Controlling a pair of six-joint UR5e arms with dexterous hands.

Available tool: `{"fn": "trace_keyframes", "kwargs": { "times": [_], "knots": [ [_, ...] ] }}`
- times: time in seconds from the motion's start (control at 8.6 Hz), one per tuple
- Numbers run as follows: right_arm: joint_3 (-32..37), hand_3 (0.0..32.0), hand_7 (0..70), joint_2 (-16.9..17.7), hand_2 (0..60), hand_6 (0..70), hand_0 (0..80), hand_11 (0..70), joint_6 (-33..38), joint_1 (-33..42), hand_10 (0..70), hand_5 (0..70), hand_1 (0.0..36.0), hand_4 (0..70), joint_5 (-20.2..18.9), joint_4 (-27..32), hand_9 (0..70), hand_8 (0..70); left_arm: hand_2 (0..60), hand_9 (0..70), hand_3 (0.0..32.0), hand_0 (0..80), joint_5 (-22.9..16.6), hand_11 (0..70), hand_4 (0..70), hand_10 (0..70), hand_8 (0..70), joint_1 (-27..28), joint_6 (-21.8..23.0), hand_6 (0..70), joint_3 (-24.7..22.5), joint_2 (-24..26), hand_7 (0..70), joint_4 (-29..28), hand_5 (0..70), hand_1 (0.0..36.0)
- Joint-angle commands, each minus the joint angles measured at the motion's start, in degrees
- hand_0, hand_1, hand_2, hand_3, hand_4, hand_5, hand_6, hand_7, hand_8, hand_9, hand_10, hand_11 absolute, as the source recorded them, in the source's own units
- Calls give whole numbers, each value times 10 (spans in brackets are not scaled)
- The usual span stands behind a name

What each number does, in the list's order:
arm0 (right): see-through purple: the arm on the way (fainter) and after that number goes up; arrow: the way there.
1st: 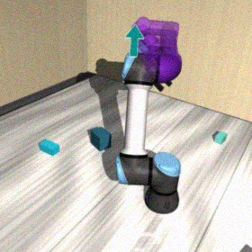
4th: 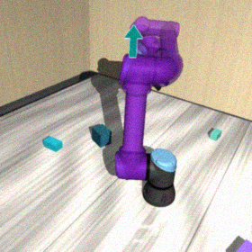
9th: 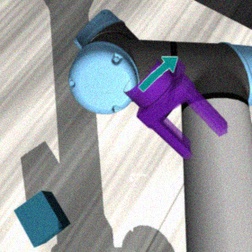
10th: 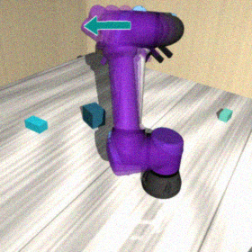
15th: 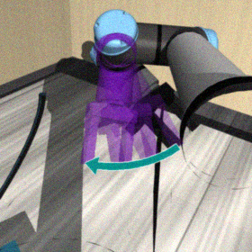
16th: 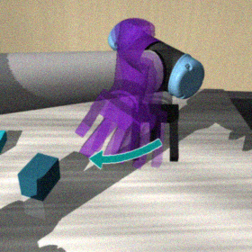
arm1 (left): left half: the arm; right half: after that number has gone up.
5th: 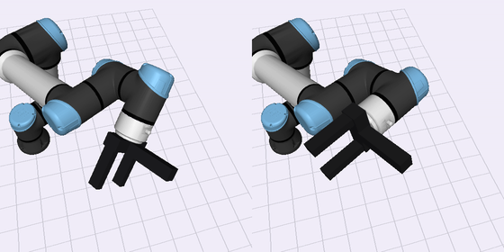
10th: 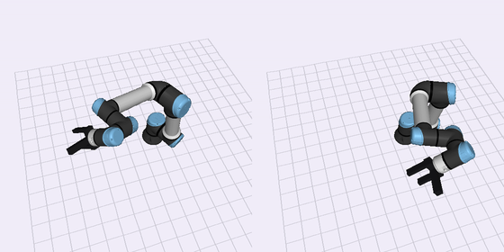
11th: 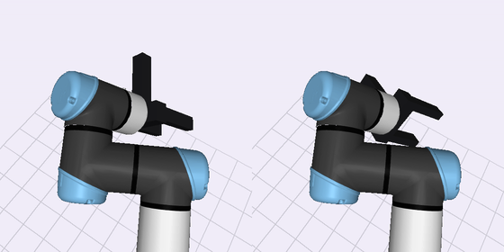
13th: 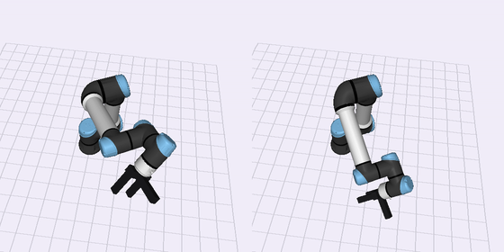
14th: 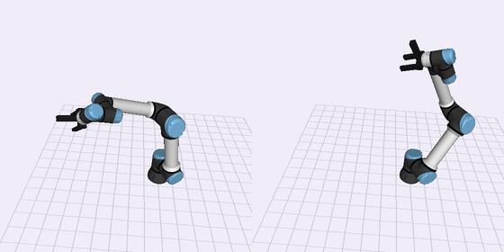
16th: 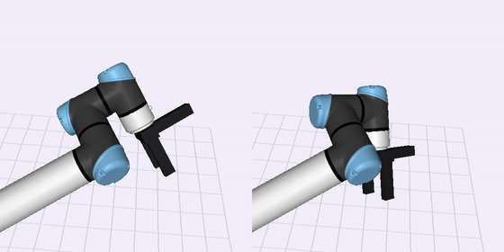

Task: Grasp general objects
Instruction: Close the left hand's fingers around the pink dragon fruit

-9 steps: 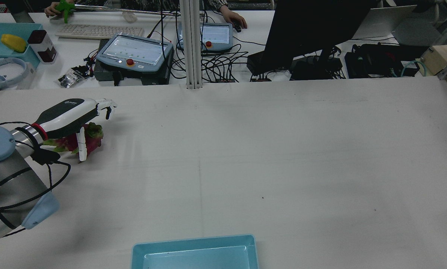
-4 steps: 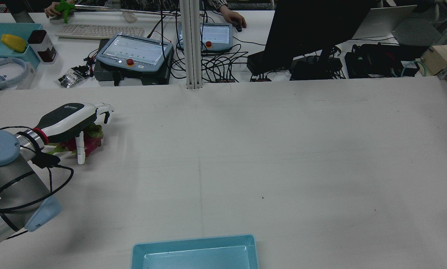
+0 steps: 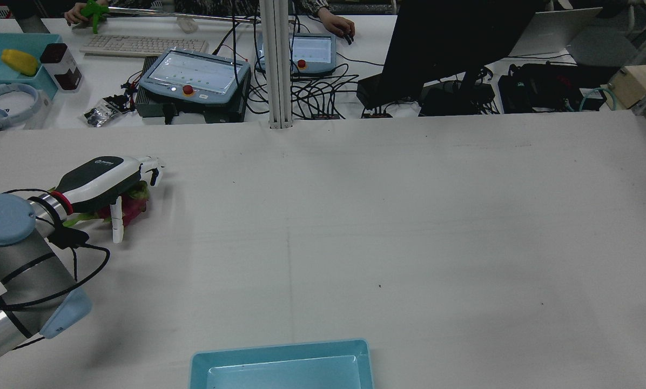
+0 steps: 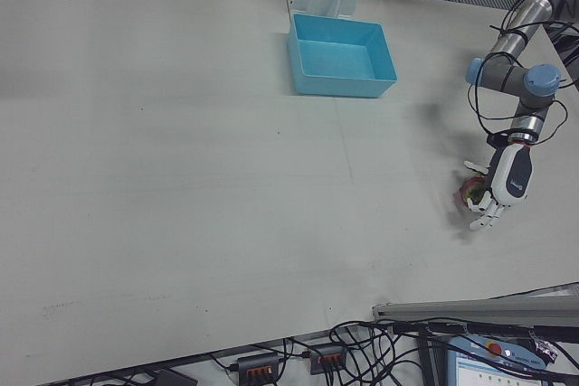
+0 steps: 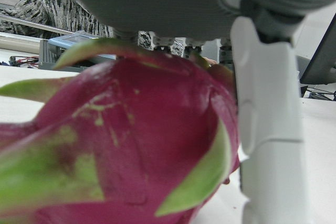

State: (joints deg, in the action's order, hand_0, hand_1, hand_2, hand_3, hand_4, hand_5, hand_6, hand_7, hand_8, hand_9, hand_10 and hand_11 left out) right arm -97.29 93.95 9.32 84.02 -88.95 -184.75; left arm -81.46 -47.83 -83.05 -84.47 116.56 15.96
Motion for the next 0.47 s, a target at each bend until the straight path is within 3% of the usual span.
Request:
{"fn": "trace_keyframes", "kwargs": {
  "times": [0.0, 0.35],
  "knots": [
    [0, 0, 0, 0, 0, 0, 0, 0, 0, 0, 0, 0, 0, 0, 0, 0, 0, 0, 600, 132, 108, 559, 1, 172, 0, 97, 174, 6, 0, 104, 9, 3, 268, 0, 700, 360],
    [0, 0, 0, 0, 0, 0, 0, 0, 0, 0, 0, 0, 0, 0, 0, 0, 0, 0, 600, 179, 96, 563, 31, 219, 0, 130, 212, 8, 0, 134, 6, 1, 333, 0, 700, 360]
  ]
}}
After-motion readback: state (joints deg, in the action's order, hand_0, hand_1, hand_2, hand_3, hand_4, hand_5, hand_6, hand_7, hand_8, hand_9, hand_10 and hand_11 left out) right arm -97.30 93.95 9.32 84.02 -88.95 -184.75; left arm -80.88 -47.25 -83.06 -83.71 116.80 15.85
